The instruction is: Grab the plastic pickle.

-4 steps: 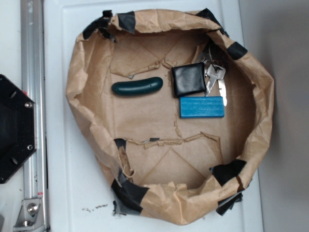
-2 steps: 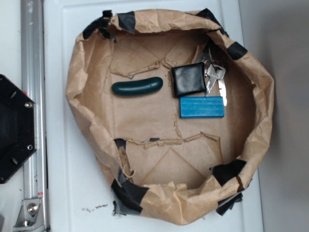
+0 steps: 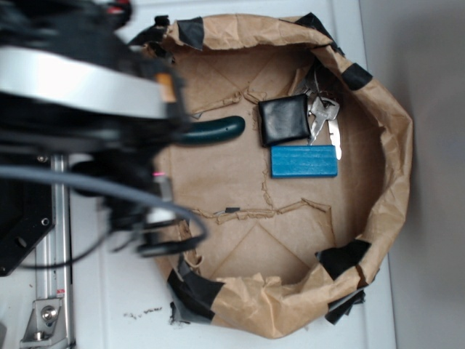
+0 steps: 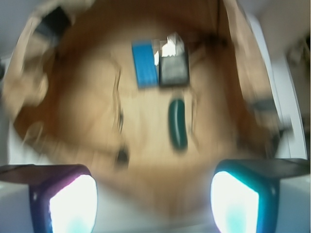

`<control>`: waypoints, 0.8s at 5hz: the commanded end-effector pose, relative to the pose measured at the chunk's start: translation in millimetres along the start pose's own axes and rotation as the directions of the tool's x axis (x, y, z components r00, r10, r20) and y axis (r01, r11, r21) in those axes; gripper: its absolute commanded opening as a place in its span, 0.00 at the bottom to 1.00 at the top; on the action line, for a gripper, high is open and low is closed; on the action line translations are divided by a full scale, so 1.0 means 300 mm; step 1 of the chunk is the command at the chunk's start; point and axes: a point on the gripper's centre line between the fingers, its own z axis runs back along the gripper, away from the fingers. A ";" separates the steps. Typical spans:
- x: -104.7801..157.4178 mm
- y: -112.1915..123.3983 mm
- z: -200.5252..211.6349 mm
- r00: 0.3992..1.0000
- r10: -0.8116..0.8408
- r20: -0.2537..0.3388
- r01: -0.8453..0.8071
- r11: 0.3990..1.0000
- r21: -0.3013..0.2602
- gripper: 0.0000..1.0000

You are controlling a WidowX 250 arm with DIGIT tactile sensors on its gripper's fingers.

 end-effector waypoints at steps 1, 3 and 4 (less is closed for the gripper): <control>0.107 0.117 -0.191 0.993 0.089 -0.073 -0.089 0.996 0.007 1.00; 0.011 0.120 -0.355 0.983 0.033 -0.183 -0.028 0.999 0.031 1.00; 0.034 0.153 -0.457 0.975 0.057 -0.215 -0.038 0.995 0.091 1.00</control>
